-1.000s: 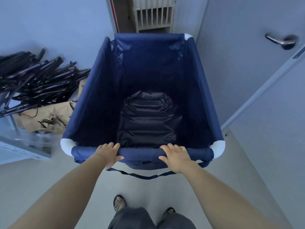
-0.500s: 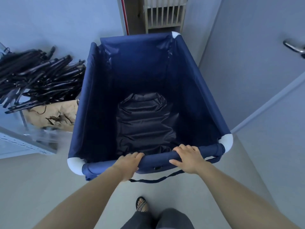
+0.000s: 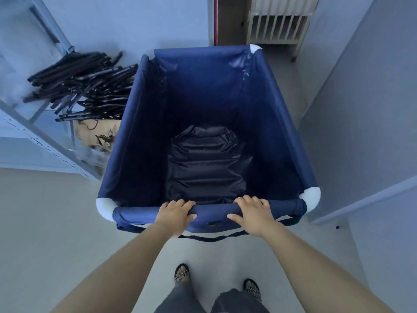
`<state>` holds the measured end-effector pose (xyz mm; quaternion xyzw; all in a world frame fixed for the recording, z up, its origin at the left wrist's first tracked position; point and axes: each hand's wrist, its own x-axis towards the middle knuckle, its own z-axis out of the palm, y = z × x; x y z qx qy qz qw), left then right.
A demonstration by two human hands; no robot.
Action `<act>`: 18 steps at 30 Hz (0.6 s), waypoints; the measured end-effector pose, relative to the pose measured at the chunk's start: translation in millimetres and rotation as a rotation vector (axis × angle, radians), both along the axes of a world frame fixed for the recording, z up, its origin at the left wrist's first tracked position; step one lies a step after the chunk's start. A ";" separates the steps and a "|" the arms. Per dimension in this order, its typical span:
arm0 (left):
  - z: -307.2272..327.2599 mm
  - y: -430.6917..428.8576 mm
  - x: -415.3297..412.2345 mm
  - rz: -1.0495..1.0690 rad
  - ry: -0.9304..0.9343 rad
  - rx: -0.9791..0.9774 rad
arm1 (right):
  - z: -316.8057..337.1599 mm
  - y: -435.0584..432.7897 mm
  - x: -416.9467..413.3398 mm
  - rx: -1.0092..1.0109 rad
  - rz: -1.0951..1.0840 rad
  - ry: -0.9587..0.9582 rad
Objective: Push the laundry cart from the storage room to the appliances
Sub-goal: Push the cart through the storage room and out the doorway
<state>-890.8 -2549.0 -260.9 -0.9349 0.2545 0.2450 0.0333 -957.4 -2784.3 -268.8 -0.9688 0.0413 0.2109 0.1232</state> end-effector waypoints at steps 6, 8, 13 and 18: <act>6.0 -17.1 -29.1 0.173 0.013 0.016 | -5.7 -21.4 -6.4 0.027 0.147 -0.012; 7.0 -23.9 -42.4 0.225 -0.009 0.023 | -6.5 -27.6 -11.8 0.029 0.198 -0.021; 10.7 -39.0 -73.0 0.341 0.044 0.039 | -2.9 -41.4 -29.2 0.029 0.295 0.002; 3.2 -46.8 -111.9 0.381 0.014 0.041 | -0.6 -51.3 -50.4 -0.016 0.381 -0.010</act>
